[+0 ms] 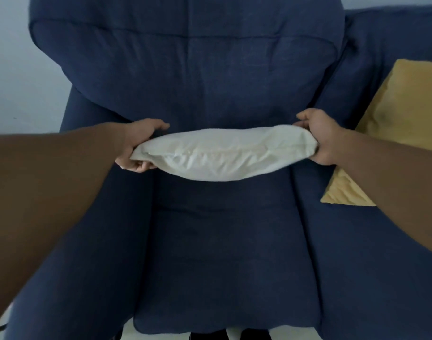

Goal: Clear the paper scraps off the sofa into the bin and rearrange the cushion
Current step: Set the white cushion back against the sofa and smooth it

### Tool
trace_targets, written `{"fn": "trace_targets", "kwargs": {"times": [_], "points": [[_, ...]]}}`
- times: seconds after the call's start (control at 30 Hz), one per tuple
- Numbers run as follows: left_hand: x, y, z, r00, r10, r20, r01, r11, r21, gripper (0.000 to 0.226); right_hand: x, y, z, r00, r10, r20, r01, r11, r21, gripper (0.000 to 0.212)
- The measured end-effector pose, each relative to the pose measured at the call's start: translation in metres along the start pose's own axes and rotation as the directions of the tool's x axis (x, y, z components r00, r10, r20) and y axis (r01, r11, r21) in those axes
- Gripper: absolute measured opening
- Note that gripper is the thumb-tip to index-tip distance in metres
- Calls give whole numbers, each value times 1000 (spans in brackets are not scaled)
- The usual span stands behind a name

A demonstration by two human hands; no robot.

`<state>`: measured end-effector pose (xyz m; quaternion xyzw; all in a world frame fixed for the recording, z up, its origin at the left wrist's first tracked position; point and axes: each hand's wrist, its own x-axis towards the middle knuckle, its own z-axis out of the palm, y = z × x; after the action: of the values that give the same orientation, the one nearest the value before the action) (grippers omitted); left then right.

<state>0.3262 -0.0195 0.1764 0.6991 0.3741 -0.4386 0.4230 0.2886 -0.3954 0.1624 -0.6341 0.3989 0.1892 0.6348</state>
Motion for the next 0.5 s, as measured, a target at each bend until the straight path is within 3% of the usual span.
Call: {"fn": "trace_targets", "kwargs": {"times": [0.1,0.2,0.27,0.33,0.4,0.43,0.5], "points": [[2,14,0,992,102,-76,-118,960,-254,63,3,-2,12,973,-213,-89,226,956,189,22],[1,26,5,949,253,-189,-314,819,-481,53,4,-3,31,845,-509,-166,499,861,-99,38],[2,30,15,863,351,-362,-497,718,-487,50,3,0,44,678,-708,-196,631,698,-339,44],[4,26,30,684,438,-583,-692,642,-330,51,0,5,58,435,-884,-173,726,458,-513,49],[8,18,49,431,534,-728,-829,552,-86,47,-2,13,73,231,-969,-93,650,225,-726,47],[10,13,58,334,593,-733,-869,494,4,44,-4,18,80,187,-982,-34,577,138,-805,42],[17,1,75,215,743,-634,-907,393,152,38,-2,28,94,219,-971,92,528,39,-849,34]]}}
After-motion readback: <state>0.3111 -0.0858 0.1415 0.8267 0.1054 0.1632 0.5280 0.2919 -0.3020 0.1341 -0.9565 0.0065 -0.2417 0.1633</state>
